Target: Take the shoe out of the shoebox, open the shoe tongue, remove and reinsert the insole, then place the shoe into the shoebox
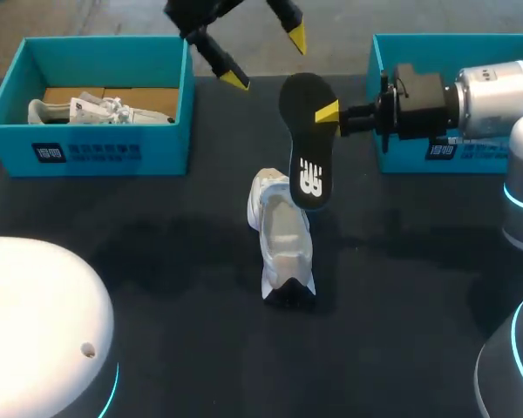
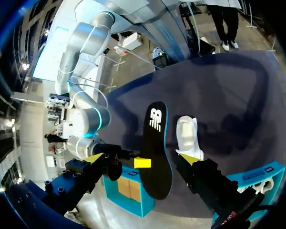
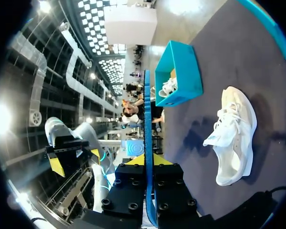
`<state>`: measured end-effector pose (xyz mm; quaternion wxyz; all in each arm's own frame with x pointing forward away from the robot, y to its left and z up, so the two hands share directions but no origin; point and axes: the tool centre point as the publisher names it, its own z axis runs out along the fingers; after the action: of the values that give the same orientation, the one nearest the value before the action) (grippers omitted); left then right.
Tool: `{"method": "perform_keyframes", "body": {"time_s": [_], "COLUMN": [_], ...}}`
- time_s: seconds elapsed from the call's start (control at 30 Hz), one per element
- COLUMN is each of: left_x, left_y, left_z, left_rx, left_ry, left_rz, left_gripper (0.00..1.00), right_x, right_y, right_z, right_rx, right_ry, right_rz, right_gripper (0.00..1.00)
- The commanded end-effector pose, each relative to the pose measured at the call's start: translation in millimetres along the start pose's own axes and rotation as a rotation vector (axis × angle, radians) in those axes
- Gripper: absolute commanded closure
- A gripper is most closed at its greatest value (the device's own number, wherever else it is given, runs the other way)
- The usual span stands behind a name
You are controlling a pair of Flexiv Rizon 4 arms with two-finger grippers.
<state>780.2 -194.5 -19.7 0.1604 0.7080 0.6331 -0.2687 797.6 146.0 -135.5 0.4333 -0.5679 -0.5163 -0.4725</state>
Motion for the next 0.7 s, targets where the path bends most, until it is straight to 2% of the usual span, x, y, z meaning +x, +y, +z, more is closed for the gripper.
{"method": "perform_keyframes", "body": {"time_s": [0.03, 0.2, 0.43, 0.7], "left_x": [-10.9, -17.4, -18.9, -21.7], "left_y": [4, 4, 2, 5], "left_z": [1, 4, 1, 1], "left_rx": [-0.004, -0.029, -0.059, -0.095], "left_ry": [0.359, 0.403, 0.532, 0.57], "left_rz": [0.002, 0.002, -0.027, -0.033], "left_gripper": [0.0, 0.0, 0.0, 0.0], "right_x": [-1.0, -2.1, -3.9, -6.0], "right_y": [-0.8, -0.6, -0.7, -2.4], "right_z": [3, 6, 9, 11], "right_rx": [0.001, 0.005, 0.003, 0.003], "right_ry": [0.002, 0.004, 0.005, 0.013], "right_rz": [-0.003, -0.01, -0.018, -0.02], "right_gripper": [1.0, 1.0, 1.0, 1.0]}}
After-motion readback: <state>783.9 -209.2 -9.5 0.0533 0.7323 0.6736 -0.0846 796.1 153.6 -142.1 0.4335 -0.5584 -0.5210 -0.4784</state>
